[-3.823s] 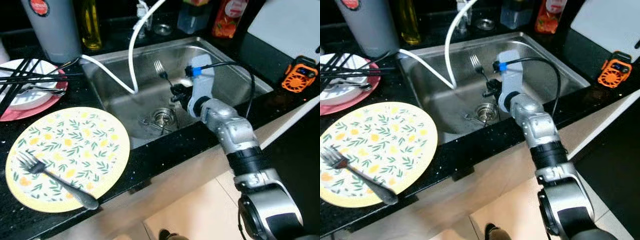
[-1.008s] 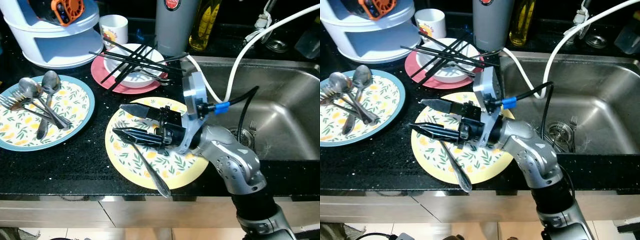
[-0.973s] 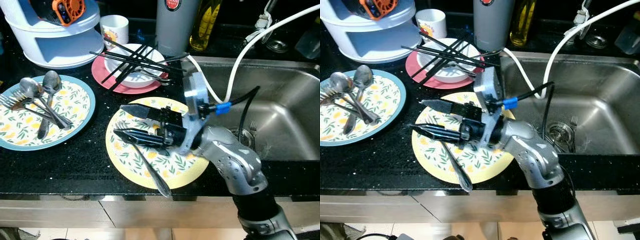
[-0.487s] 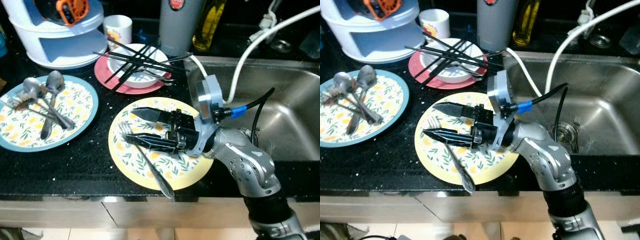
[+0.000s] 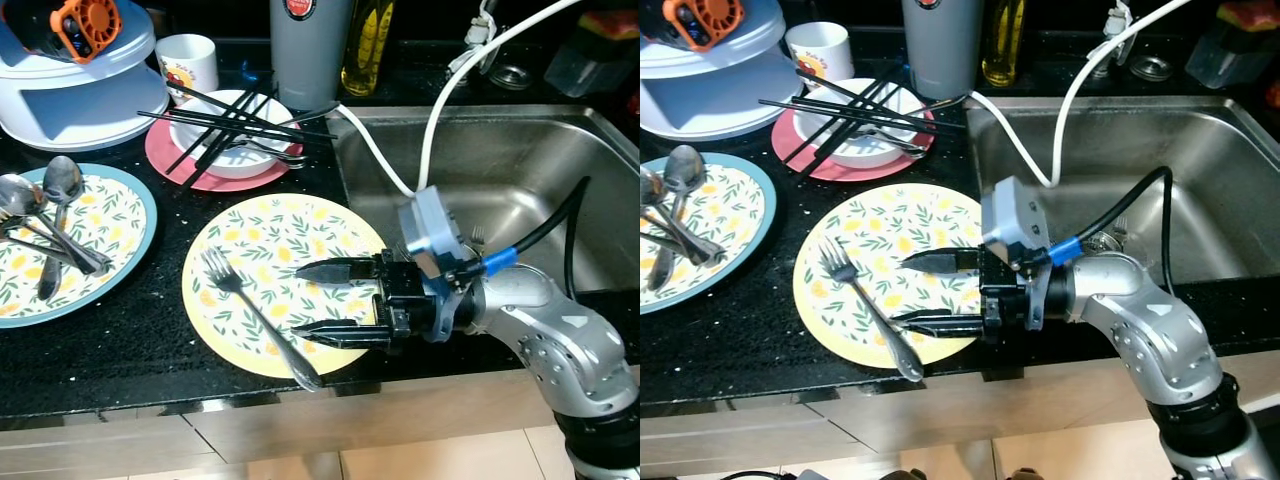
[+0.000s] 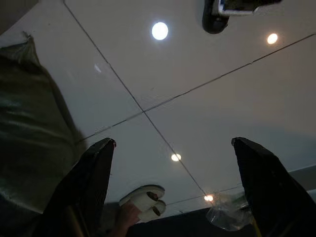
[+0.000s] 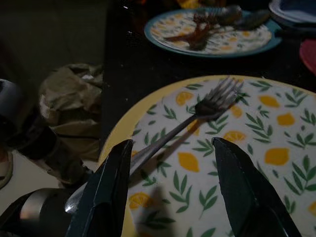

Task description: Kitchen organization

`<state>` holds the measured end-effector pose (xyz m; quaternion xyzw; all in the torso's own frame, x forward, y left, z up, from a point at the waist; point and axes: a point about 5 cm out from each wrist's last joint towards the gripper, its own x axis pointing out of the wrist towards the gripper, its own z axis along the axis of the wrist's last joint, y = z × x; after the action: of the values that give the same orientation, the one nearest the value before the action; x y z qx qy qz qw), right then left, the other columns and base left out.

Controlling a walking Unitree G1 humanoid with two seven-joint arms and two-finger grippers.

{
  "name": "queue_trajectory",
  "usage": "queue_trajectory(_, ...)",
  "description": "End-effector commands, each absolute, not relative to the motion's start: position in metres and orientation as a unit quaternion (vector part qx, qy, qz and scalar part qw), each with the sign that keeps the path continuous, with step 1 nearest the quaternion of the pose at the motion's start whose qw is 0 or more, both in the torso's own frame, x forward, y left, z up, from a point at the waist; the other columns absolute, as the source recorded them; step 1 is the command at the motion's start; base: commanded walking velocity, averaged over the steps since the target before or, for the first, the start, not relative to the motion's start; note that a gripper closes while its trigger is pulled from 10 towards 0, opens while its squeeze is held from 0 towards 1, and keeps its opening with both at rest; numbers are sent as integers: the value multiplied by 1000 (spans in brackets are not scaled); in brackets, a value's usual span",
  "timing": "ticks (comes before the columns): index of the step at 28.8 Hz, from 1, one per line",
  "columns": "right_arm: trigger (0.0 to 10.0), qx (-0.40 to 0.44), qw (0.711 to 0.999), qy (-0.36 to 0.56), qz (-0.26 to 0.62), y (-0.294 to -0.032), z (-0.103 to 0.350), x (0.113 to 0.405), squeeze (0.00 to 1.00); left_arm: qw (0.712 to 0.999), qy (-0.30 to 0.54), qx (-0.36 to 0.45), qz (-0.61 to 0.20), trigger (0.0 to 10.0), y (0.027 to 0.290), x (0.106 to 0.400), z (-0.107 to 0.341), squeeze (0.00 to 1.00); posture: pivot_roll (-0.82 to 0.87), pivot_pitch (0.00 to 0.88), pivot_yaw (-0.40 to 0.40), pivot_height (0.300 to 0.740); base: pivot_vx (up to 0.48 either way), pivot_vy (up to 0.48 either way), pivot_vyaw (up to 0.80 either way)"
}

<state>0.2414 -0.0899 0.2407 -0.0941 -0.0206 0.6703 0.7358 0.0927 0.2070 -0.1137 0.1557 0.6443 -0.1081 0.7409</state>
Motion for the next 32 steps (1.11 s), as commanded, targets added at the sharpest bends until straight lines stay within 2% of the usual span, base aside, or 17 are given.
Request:
queue_trajectory(1,10000,-104,734,-22,670,-84,244,237,0,736,652,144,-111,10000,203,84,-116,0,59,97,-67,740,0,0,0)
queue_trajectory(4,10000,-89,748,-35,656,-82,250,241,0,733,654,148,-117,10000,203,83,-116,0,58,96,-69,740,0,-160,0)
queue_trajectory(5,10000,-38,780,-55,622,-81,261,254,0,733,654,146,-117,10000,203,83,-116,0,58,98,-68,740,0,-480,800)
queue_trajectory(8,10000,3,797,-117,593,-84,280,262,0,735,653,145,-105,10000,204,82,-116,0,61,103,-67,740,0,-320,800)
queue_trajectory(15,10000,73,800,-160,573,-91,295,265,0,735,654,148,-102,10000,205,79,-117,0,63,108,-60,740,0,0,800)
queue_trajectory(18,10000,60,797,-153,581,-92,294,262,0,734,655,147,-102,10000,205,78,-117,0,64,109,-60,740,0,0,800)
queue_trajectory(20,10000,22,805,-111,582,-95,286,261,0,735,654,147,-102,10000,205,78,-117,0,63,112,-58,740,0,0,0)
queue_trajectory(24,10000,6,808,-92,582,-98,282,261,0,735,654,148,-102,10000,205,79,-117,0,63,115,-59,740,0,0,0)
queue_trajectory(27,10000,-59,810,-23,582,-108,269,257,0,735,653,148,-103,10000,205,79,-117,0,59,117,-60,740,0,0,0)
queue_trajectory(32,10000,-90,813,34,574,-115,262,255,0,735,654,146,-104,10000,204,78,-117,0,56,116,-62,740,0,0,0)
